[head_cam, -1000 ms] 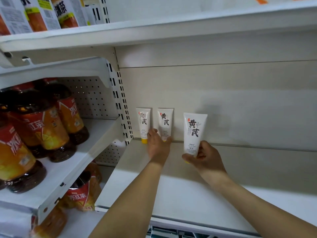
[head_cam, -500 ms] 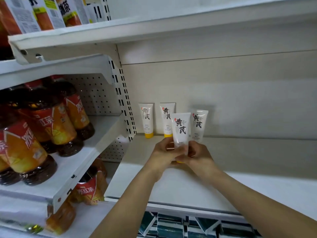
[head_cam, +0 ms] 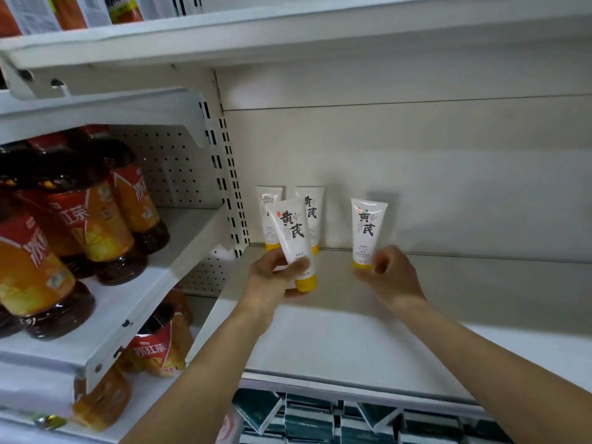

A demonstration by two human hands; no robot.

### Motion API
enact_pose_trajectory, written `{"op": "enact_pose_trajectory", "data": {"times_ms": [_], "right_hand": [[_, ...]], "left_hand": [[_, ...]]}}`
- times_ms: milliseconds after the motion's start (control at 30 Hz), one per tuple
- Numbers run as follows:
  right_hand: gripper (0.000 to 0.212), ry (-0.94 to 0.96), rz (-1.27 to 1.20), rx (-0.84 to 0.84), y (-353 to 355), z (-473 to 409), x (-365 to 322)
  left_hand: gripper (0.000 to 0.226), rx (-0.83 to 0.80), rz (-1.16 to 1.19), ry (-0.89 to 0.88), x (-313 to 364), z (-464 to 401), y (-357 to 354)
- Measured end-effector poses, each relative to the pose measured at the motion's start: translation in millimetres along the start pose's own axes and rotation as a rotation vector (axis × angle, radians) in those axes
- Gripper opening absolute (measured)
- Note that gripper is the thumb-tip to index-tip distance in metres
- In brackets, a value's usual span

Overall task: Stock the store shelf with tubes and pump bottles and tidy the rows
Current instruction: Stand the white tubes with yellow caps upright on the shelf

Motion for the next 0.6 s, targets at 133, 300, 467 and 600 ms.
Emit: {"op": "enact_pose_trajectory", "data": {"times_ms": [133, 300, 467, 600], "right_hand": [[0.051, 0.018, -0.091, 0.011, 1.3, -19.7, 5.4], [0.035, 0.067, 0.007, -0.079, -9.9, -41.1, 1.0], [0.037, 0.101, 0.014, -0.126, -19.0, -55.6, -3.8], [0.047, 0.104, 0.003, -0.103, -25.2, -64.4, -13.6]], "left_hand": [[0.022, 0.031, 0.056, 0.001, 0.6, -1.1, 1.7], [0.021, 0.055, 0.13, 0.007, 2.8, -0.4, 0.3], [0.023, 0.067, 0.135, -0.002, 4.1, -0.6, -0.9], [0.026, 0.092, 0.138, -0.002, 3.4, -0.9, -0.9]]}}
Point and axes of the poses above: each hand's wrist, its own z-axis away from the middle knuckle, its own y-axis out of the back of the hand, x = y × z, the point moved 4 cm from there along -z, towards the middle knuckle, and after that the axes turned 8 degrees about z, right-handed, at the moved point
